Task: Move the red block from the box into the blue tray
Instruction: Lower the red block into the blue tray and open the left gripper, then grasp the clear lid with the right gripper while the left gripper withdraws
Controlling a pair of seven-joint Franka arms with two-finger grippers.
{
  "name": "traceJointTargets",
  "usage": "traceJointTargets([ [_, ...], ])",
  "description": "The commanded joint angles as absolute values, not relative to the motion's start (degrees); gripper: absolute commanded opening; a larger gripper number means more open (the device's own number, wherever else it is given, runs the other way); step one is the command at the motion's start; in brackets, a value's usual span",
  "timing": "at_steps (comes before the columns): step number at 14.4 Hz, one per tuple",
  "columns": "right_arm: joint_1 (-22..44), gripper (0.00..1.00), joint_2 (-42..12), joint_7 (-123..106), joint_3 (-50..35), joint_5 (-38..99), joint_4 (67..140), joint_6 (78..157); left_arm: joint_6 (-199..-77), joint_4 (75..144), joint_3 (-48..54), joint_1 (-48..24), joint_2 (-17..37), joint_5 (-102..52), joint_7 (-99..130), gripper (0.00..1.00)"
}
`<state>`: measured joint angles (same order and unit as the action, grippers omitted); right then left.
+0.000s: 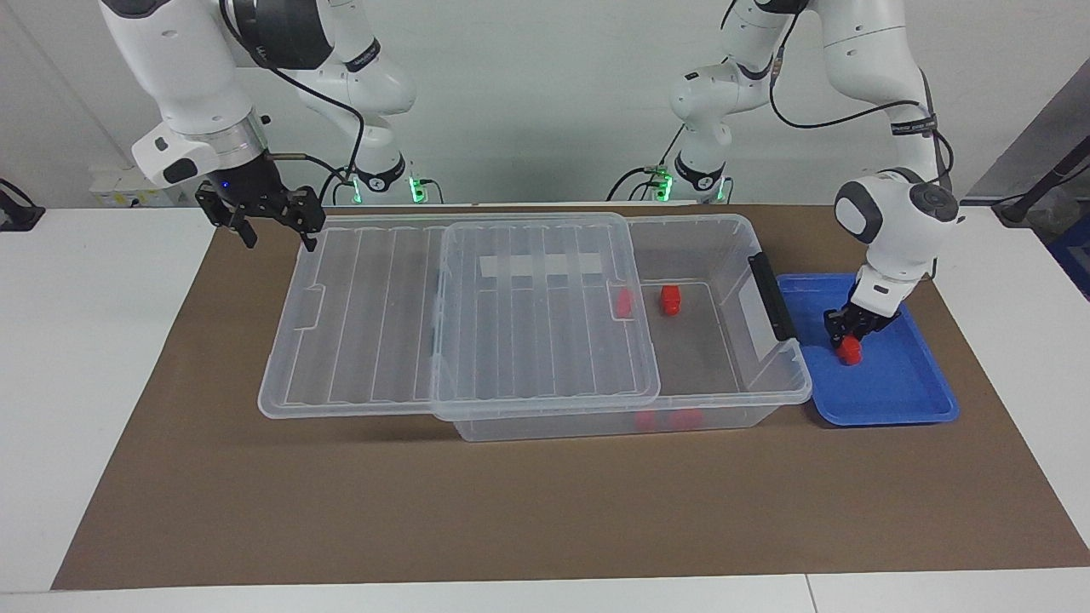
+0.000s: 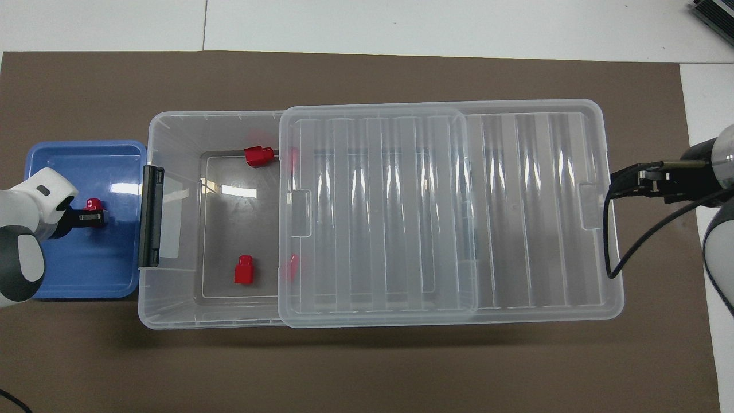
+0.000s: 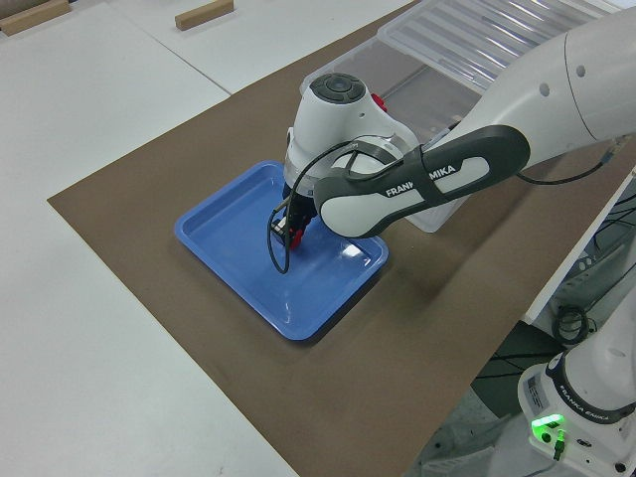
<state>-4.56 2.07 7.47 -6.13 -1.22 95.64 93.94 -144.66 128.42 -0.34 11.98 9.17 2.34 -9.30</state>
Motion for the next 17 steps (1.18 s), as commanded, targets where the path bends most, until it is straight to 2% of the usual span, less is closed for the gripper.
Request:
traceJointTargets([
  [1,-6.84,0.46,1.06,5.54,-6.33,-0.53,96.59,97.37,-145.38,128.5,-0.44,11.51,9.23,1.58,-9.84,1.0],
  [3,-7.56,0.46,-0.52,3.7,-6.24,-0.44,96.77,99.48,-141.71,126.49,-0.09,10.82,8.44,1.58,-9.76,1.0],
  [6,-9.05,0.49,-2.02,3.08,-6.24,-0.44,97.82,103.17,-129.06,118.5,0.09,9.58,7.3,1.58,-9.76,1.0],
  [7,-9.4,0.46,-2.2,3.08,-6.24,-0.53,99.04,104.84,-126.67,117.0,0.17,9.32,6.34,1.58,-9.67,1.0],
  [8,-10.19,0.35,-2.28,2.9,-6.24,-0.53,100.44,106.51,-124.04,115.76,0.18,9.23,4.85,1.58,-9.67,1.0],
  [9,-10.72,0.11,-2.29,2.29,-6.24,-0.53,101.85,108.0,-120.36,113.49,0.26,8.97,4.05,1.5,-9.67,1.0],
  [10,-10.81,0.0,-2.37,1.33,-6.24,-0.53,102.74,108.8,-115.45,110.33,0.26,8.53,3.96,1.49,-9.75,1.0],
  [13,-12.21,0.0,-2.81,0.88,-6.24,-0.53,105.98,112.93,-106.36,104.69,0.96,7.39,1.86,1.49,-9.67,1.0],
  [17,-12.3,0.0,-3.25,0.62,-6.24,-0.53,107.93,114.0,-105.55,105.99,0.97,4.23,-2.99,1.41,-9.49,1.0],
])
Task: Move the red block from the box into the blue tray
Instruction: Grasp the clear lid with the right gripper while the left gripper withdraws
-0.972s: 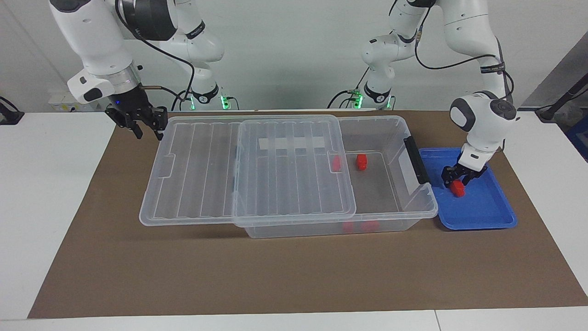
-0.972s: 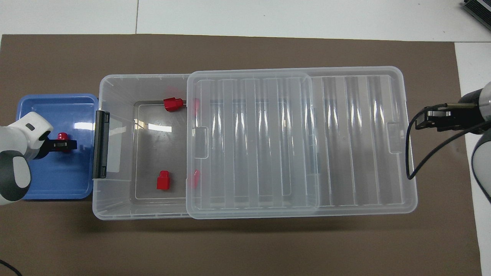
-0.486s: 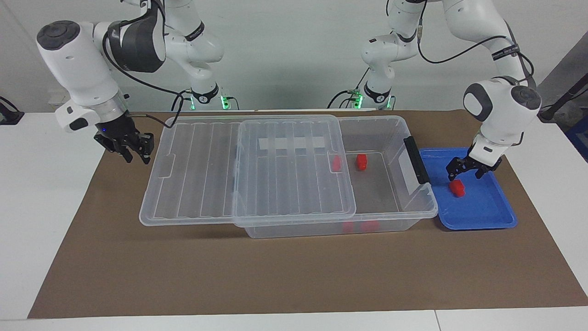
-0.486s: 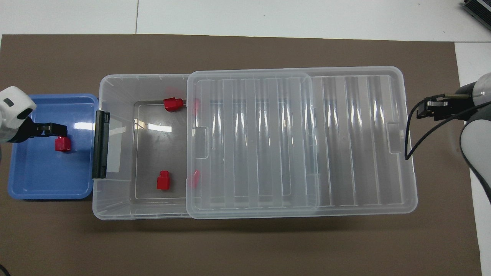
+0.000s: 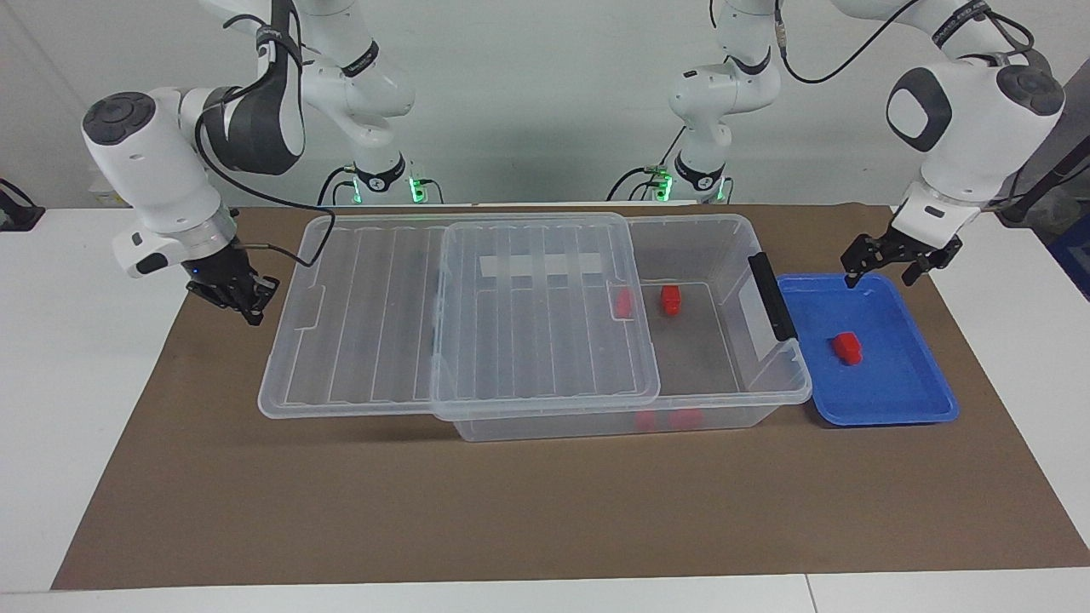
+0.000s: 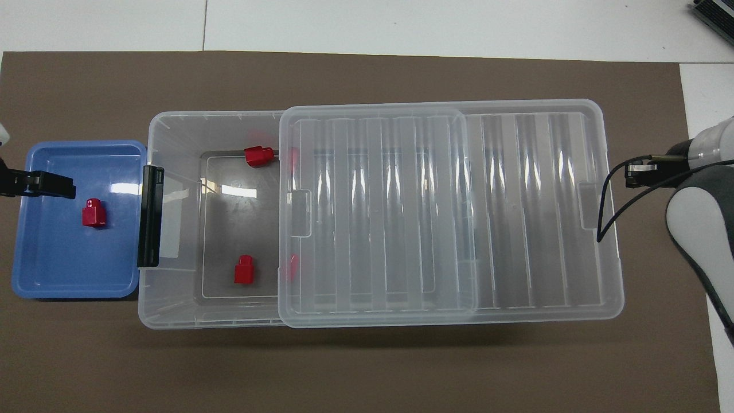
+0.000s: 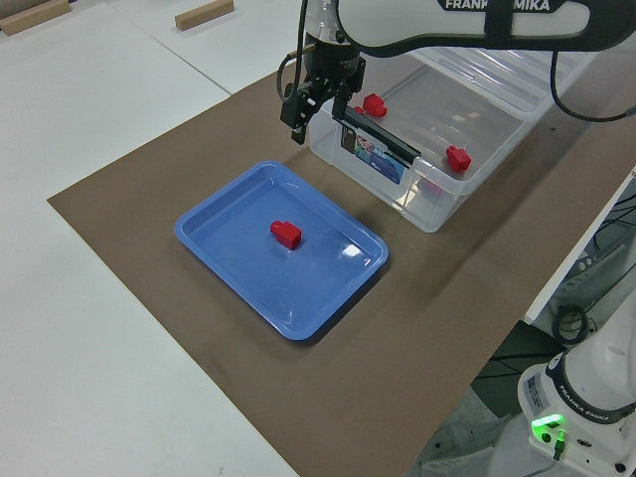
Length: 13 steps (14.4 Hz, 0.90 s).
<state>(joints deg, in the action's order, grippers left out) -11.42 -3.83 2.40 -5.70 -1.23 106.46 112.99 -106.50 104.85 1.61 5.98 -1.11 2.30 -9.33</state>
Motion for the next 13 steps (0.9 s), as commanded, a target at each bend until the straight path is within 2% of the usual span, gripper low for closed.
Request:
traceJointTargets([
  [1,-12.3,0.0,-3.16,0.53,-6.24,-0.53,108.02,113.39,-105.47,105.65,0.88,3.78,-3.25,1.49,-9.32,1.0],
  [6,-11.51,0.0,-2.99,-2.9,-6.42,-0.44,108.02,112.33,-104.16,105.38,1.75,2.56,-4.48,1.32,-8.7,1.0],
  [10,-9.41,0.0,-2.9,-4.04,-6.5,-0.44,108.02,112.06,-97.66,103.89,2.03,-0.34,-4.92,-1.14,0.43,1.0],
  [13,-7.3,0.0,-2.73,-3.96,-6.59,-0.44,107.93,111.97,-91.52,99.6,0.88,-2.19,-4.22,-1.23,0.62,1.0],
])
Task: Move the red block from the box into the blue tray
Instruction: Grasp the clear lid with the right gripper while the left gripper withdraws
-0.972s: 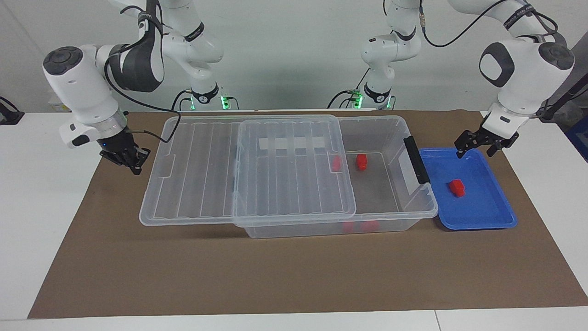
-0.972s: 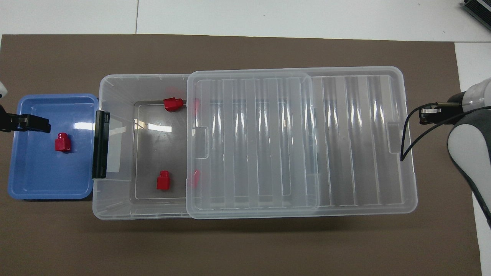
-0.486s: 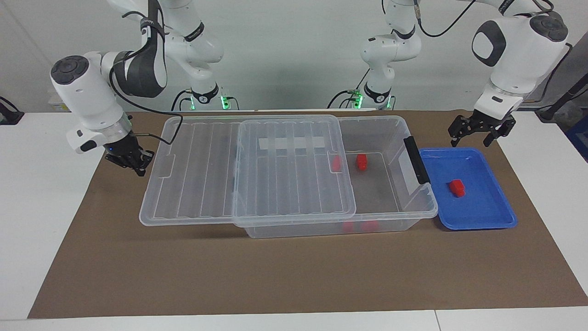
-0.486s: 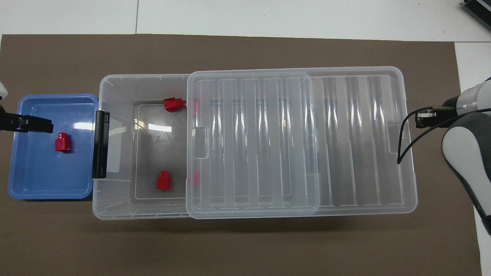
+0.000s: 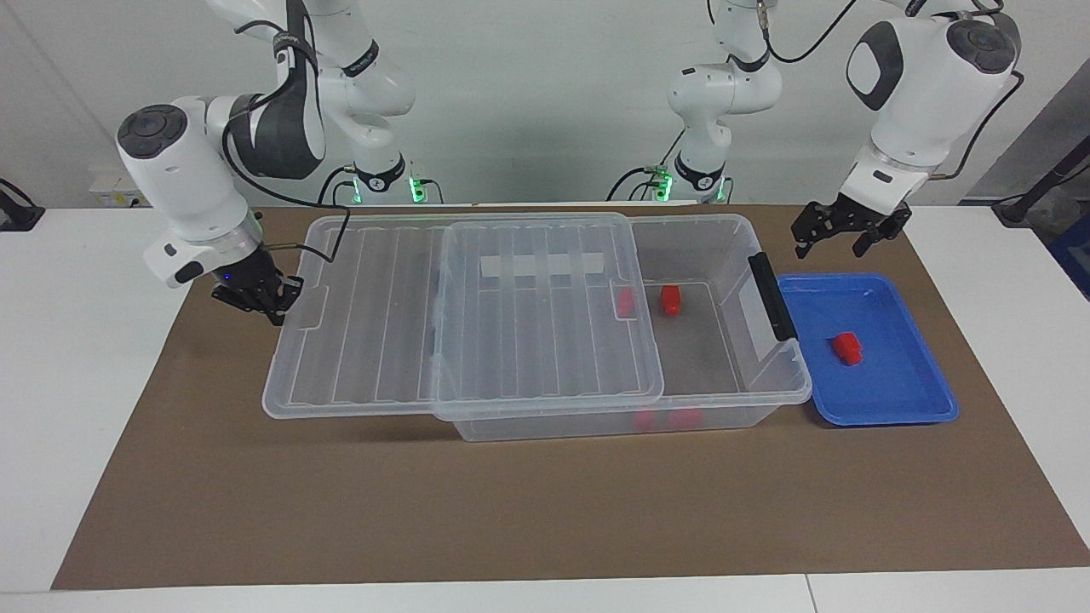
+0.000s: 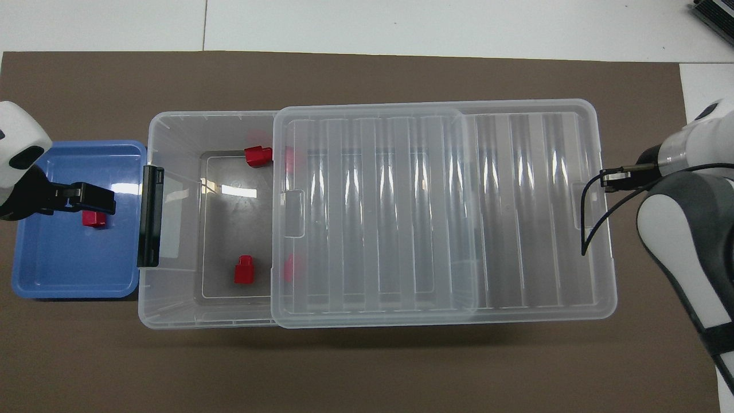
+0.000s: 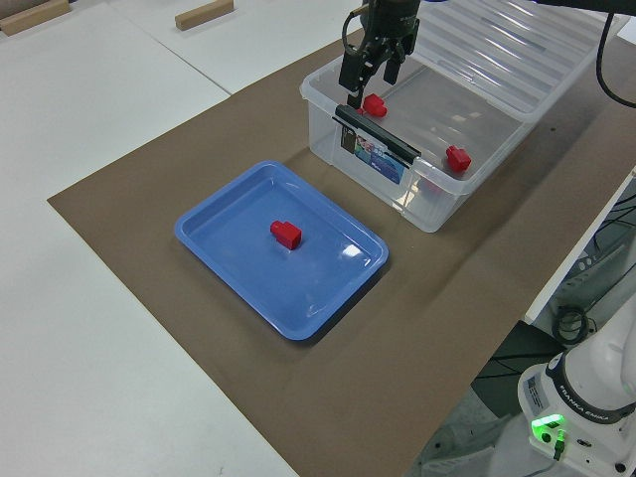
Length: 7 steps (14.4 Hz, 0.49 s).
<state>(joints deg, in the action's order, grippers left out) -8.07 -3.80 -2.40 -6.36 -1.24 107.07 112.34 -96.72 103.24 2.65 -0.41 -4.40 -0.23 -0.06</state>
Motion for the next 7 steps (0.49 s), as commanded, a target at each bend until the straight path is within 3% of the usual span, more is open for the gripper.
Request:
traceJointTargets([
  [1,-6.6,0.0,-2.64,-3.96,-6.77,-0.44,107.93,112.06,-88.8,98.01,0.1,-3.85,-4.13,-1.14,0.7,1.0],
  [3,-5.19,0.0,-2.64,-3.78,-6.77,-0.44,107.93,111.89,-86.84,95.9,-3.07,-6.93,-4.13,-1.14,1.49,1.0],
  [7,-2.38,0.0,-2.55,-3.34,-7.03,-0.44,107.93,111.88,-86.31,96.5,-2.2,-4.83,-5.98,-1.14,2.02,1.0],
])
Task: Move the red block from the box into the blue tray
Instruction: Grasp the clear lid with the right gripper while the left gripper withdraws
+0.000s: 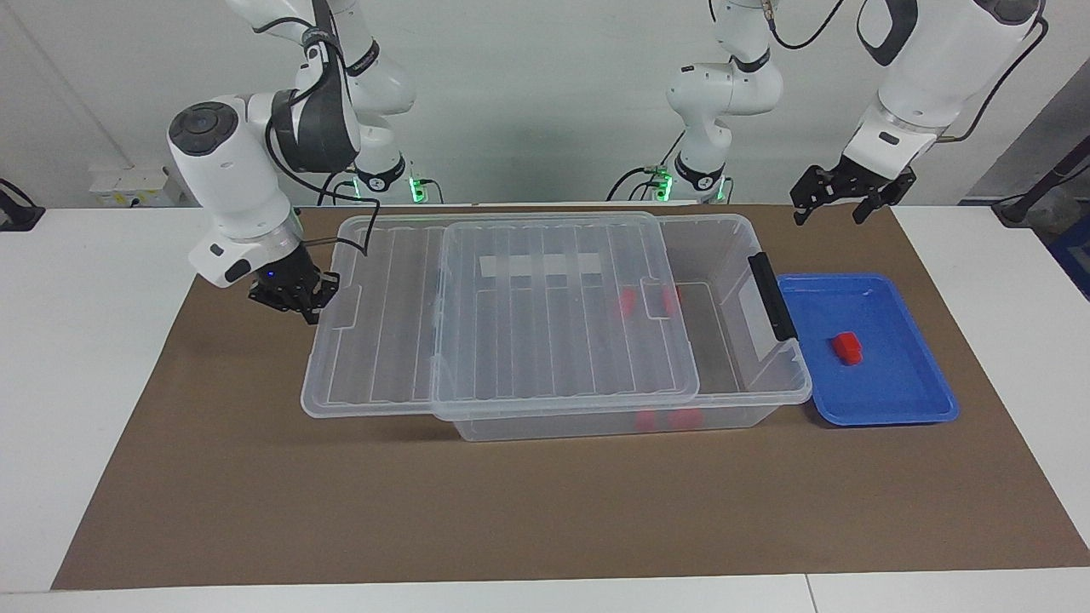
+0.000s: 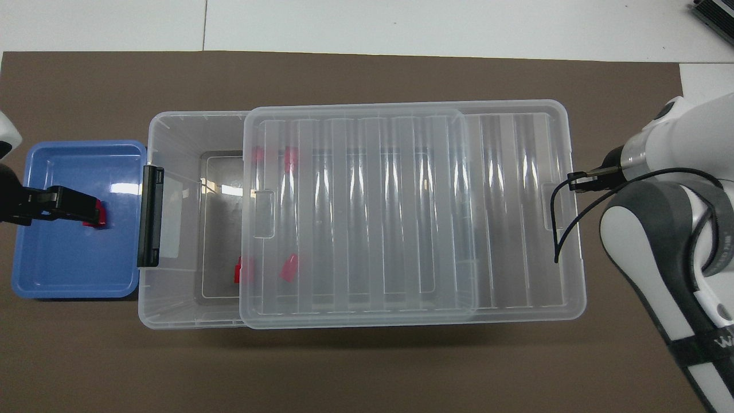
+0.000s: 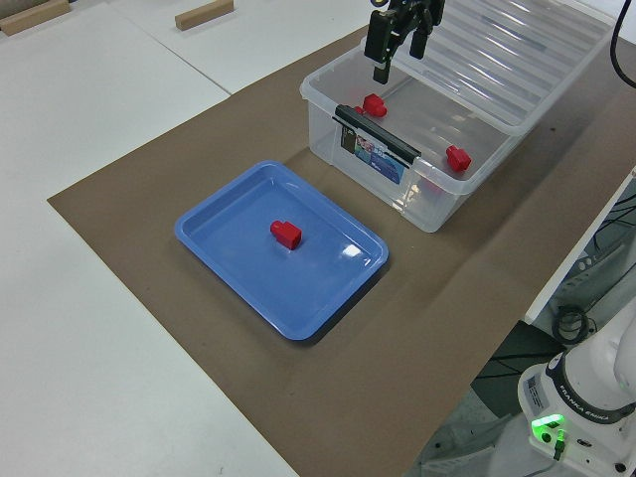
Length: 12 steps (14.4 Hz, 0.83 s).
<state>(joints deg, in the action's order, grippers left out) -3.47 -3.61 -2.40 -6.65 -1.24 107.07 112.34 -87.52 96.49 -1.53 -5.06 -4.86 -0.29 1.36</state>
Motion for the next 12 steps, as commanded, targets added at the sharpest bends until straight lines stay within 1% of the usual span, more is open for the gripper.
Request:
traceJointTargets([
  [1,-2.03,0.0,-2.55,-3.25,-7.12,-0.35,107.93,111.97,-86.4,96.5,-2.81,-5.62,-5.72,-1.14,2.02,1.0],
  [2,-0.63,0.0,-2.55,-2.64,-7.12,-0.09,107.93,111.97,-86.4,96.59,-2.64,-5.8,-5.71,-1.14,2.11,1.0],
  [12,5.53,0.0,-2.46,6.41,-7.73,1.32,107.58,112.32,-86.31,96.68,-2.55,-5.1,-5.71,-1.14,2.02,1.0],
])
